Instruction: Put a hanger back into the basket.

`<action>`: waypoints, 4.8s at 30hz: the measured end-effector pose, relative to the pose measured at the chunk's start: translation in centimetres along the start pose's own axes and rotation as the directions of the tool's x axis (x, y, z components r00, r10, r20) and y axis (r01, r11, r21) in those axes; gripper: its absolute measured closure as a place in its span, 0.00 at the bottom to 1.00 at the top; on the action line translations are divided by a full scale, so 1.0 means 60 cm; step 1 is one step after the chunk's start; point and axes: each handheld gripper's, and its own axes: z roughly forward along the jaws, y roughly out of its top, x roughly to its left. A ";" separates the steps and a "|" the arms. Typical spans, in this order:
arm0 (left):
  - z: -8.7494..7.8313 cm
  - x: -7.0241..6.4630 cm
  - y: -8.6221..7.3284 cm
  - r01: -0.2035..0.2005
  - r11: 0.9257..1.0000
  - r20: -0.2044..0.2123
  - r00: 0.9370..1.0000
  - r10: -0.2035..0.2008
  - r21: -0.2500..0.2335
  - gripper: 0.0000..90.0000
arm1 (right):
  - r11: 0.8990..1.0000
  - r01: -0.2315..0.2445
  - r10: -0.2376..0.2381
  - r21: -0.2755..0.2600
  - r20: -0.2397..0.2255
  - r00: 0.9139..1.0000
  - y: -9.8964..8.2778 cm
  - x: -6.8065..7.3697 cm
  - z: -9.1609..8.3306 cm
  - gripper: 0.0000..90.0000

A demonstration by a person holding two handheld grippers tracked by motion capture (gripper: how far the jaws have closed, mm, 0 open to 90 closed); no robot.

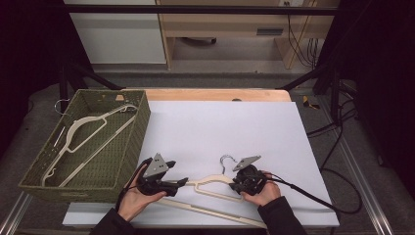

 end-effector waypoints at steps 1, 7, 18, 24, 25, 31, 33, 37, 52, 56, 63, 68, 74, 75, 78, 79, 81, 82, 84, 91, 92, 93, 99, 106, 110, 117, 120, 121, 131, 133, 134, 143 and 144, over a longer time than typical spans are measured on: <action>0.000 0.000 0.000 0.000 1.000 -0.003 1.000 0.000 -0.003 0.31 | 1.000 -0.007 0.007 0.000 0.002 1.000 0.000 0.000 0.000 0.82; 0.001 -0.004 0.007 0.039 0.999 0.019 0.999 -0.039 -0.010 0.32 | 1.000 -0.009 0.009 -0.010 -0.006 1.000 0.000 -0.001 -0.003 0.83; 0.080 -0.030 0.042 0.015 0.993 0.122 0.992 -0.030 0.120 0.27 | 0.998 -0.005 0.005 -0.056 -0.006 1.000 0.002 -0.001 -0.020 0.83; 0.133 -0.036 0.051 -0.008 0.978 0.165 0.986 -0.028 0.210 0.33 | 0.997 -0.008 0.007 -0.077 -0.007 1.000 0.002 0.001 -0.024 0.84; 0.139 -0.036 0.051 -0.016 0.975 0.163 0.986 -0.021 0.221 0.35 | 0.997 0.002 -0.002 -0.076 -0.010 1.000 0.001 0.000 -0.025 0.84; 0.159 -0.036 0.051 -0.037 0.967 0.189 0.982 -0.012 0.251 0.51 | 0.996 0.020 -0.021 -0.092 -0.009 1.000 0.001 -0.001 -0.027 0.84; 0.163 -0.036 0.051 -0.037 0.967 0.185 0.983 -0.011 0.252 0.55 | 0.995 0.030 -0.030 -0.091 -0.005 1.000 0.001 -0.001 -0.029 0.84; 0.168 -0.036 0.053 -0.042 0.965 0.197 0.980 -0.010 0.260 0.61 | 0.995 0.020 -0.020 -0.099 -0.003 1.000 0.001 0.002 -0.034 0.84; 0.159 -0.047 0.063 -0.112 0.954 0.204 0.977 0.055 0.278 0.80 | 0.990 0.048 -0.047 -0.130 0.011 0.999 0.001 0.000 -0.046 0.85; 0.149 -0.048 0.065 -0.119 0.953 0.204 0.977 0.062 0.278 0.81 | 0.990 0.034 -0.036 -0.140 -0.010 0.999 0.002 -0.002 -0.057 0.87; 0.128 -0.050 0.070 -0.127 0.959 0.188 0.979 0.080 0.255 0.82 | 0.982 0.028 -0.034 -0.186 -0.027 0.999 0.002 -0.004 -0.069 0.73; 0.111 -0.054 0.073 -0.124 0.963 0.188 0.979 0.080 0.237 0.83 | 0.964 0.018 -0.026 -0.264 -0.027 0.999 0.002 -0.009 -0.090 0.51; 0.092 -0.060 0.075 -0.095 0.976 0.200 0.978 0.055 0.197 0.84 | 0.939 -0.004 -0.001 -0.344 -0.014 1.000 -0.002 -0.018 -0.117 0.32; 0.088 -0.061 0.075 -0.086 0.978 0.204 0.978 0.047 0.189 0.84 | 0.935 -0.010 0.006 -0.353 -0.014 1.000 -0.003 -0.019 -0.120 0.31; 0.080 -0.061 0.077 -0.069 0.981 0.220 0.975 0.028 0.182 0.85 | 0.926 -0.020 0.021 -0.377 -0.001 1.000 -0.006 -0.024 -0.132 0.27; 0.075 -0.062 0.077 -0.056 0.983 0.228 0.973 0.014 0.176 0.85 | 0.923 -0.021 0.024 -0.383 0.001 1.000 -0.006 -0.025 -0.135 0.26; 0.070 -0.065 0.077 -0.035 0.986 0.235 0.972 -0.004 0.164 0.86 | 0.914 -0.037 0.037 -0.403 -0.007 0.999 -0.008 -0.028 -0.144 0.27; 0.068 -0.065 0.077 -0.031 0.987 0.240 0.971 -0.009 0.159 0.87 | 0.909 -0.041 0.041 -0.414 -0.008 0.999 -0.009 -0.030 -0.147 0.27; 0.060 -0.068 0.078 -0.016 0.989 0.262 0.965 -0.024 0.148 0.88 | 0.903 -0.049 0.048 -0.427 -0.013 0.999 -0.011 -0.033 -0.154 0.26; 0.031 -0.083 0.085 0.004 0.993 0.305 0.952 -0.038 0.114 0.92 | 0.894 -0.070 0.075 -0.442 -0.006 0.997 -0.017 -0.042 -0.167 0.22; 0.029 -0.085 0.086 0.008 0.994 0.313 0.949 -0.042 0.111 0.94 | 0.888 -0.077 0.085 -0.452 -0.003 0.996 -0.018 -0.043 -0.169 0.20; 0.026 -0.089 0.087 0.009 0.995 0.321 0.946 -0.042 0.103 0.95 | 0.886 -0.080 0.091 -0.457 0.001 0.996 -0.018 -0.044 -0.171 0.19; 0.013 -0.103 0.094 -0.004 0.997 0.307 0.952 -0.022 0.083 0.96 | 0.866 -0.107 0.125 -0.489 0.004 0.992 -0.024 -0.052 -0.183 0.13; -0.017 -0.084 0.103 0.018 0.999 0.261 0.965 -0.027 0.039 0.96 | 0.838 -0.129 0.167 -0.530 0.026 0.986 -0.036 -0.068 -0.201 0.09; -0.039 -0.067 0.111 0.027 1.000 0.223 0.974 -0.027 0.002 0.96 | 0.824 -0.147 0.192 -0.547 0.026 0.981 -0.041 -0.075 -0.207 0.08; -0.087 -0.035 0.137 0.042 0.996 0.187 0.982 -0.028 -0.074 0.96 | 0.817 -0.154 0.204 -0.556 0.029 0.979 -0.047 -0.085 -0.207 0.05; -0.110 -0.019 0.154 0.039 0.995 0.160 0.987 -0.025 -0.087 0.96 | 0.817 -0.152 0.205 -0.556 0.033 0.978 -0.047 -0.086 -0.207 0.05; -0.118 -0.013 0.159 0.041 0.995 0.152 0.988 -0.026 -0.094 0.96 | 0.817 -0.153 0.205 -0.556 0.033 0.978 -0.047 -0.086 -0.207 0.05; -0.196 0.067 0.208 0.045 0.990 0.072 0.997 -0.036 -0.133 0.96 | 0.813 -0.149 0.207 -0.563 0.039 0.978 -0.049 -0.086 -0.210 0.05; -0.210 0.085 0.209 0.048 0.989 0.050 0.998 -0.041 -0.142 0.95 | 0.812 -0.151 0.209 -0.563 0.040 0.977 -0.049 -0.086 -0.210 0.05; -0.220 0.096 0.209 0.050 0.988 0.047 0.998 -0.044 -0.147 0.96 | 0.812 -0.150 0.209 -0.563 0.042 0.977 -0.049 -0.086 -0.211 0.05; -0.267 0.171 0.201 0.081 0.983 -0.024 0.996 -0.087 -0.167 0.96 | 0.806 -0.153 0.214 -0.571 0.041 0.976 -0.049 -0.086 -0.209 0.04; -0.271 0.176 0.200 0.084 0.982 -0.031 0.995 -0.091 -0.168 0.96 | 0.806 -0.151 0.214 -0.572 0.044 0.976 -0.050 -0.087 -0.209 0.04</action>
